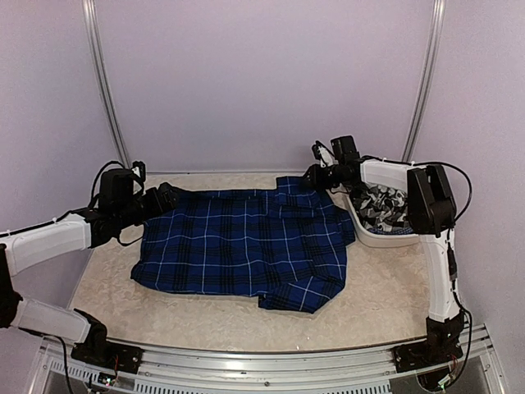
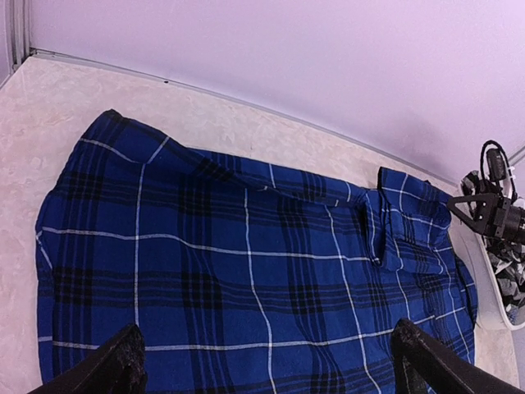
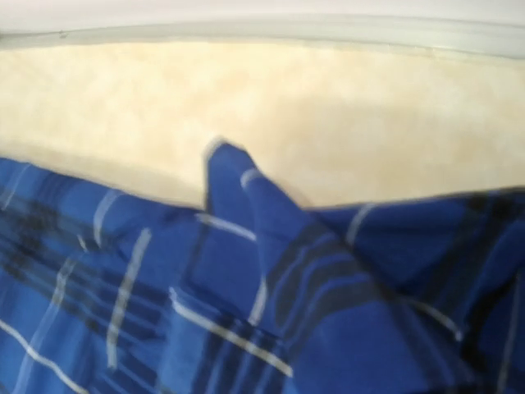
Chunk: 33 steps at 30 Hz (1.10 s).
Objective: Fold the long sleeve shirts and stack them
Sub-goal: Place the sleeve at the center of the board, then pick up the flattened shirt from the center of the board.
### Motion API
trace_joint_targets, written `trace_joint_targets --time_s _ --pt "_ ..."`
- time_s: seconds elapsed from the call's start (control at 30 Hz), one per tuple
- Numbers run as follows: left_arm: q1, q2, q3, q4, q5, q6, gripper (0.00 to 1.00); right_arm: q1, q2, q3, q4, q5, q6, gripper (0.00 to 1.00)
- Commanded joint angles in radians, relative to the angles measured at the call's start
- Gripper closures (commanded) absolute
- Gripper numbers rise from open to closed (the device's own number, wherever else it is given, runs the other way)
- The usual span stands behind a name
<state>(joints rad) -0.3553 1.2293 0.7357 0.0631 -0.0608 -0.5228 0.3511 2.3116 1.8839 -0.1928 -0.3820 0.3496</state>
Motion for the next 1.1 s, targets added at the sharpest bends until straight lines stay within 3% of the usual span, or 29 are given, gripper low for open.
trace_joint_targets --time_s 0.0,0.1,0.37,0.63,0.83,1.07 --pt "-0.011 -0.009 -0.001 -0.021 -0.006 0.010 0.01 -0.003 -0.082 0.016 -0.047 0.051 -0.048 0.59" --pt "-0.013 -0.023 -0.002 -0.038 -0.015 0.018 0.01 -0.002 -0.196 -0.076 -0.072 0.139 -0.098 0.44" --pt "-0.064 -0.078 -0.058 -0.023 0.031 0.041 0.01 0.109 -0.634 -0.601 -0.059 0.185 -0.131 0.33" --pt "-0.205 -0.163 -0.177 0.011 0.021 0.004 0.01 0.509 -0.974 -1.003 -0.093 0.279 -0.056 0.28" --pt "-0.231 -0.190 -0.217 0.020 -0.003 -0.043 0.01 0.759 -1.007 -1.136 -0.080 0.353 0.008 0.27" --pt "-0.284 -0.207 -0.224 0.000 -0.042 -0.060 0.01 0.838 -0.822 -1.089 -0.112 0.497 -0.039 0.26"
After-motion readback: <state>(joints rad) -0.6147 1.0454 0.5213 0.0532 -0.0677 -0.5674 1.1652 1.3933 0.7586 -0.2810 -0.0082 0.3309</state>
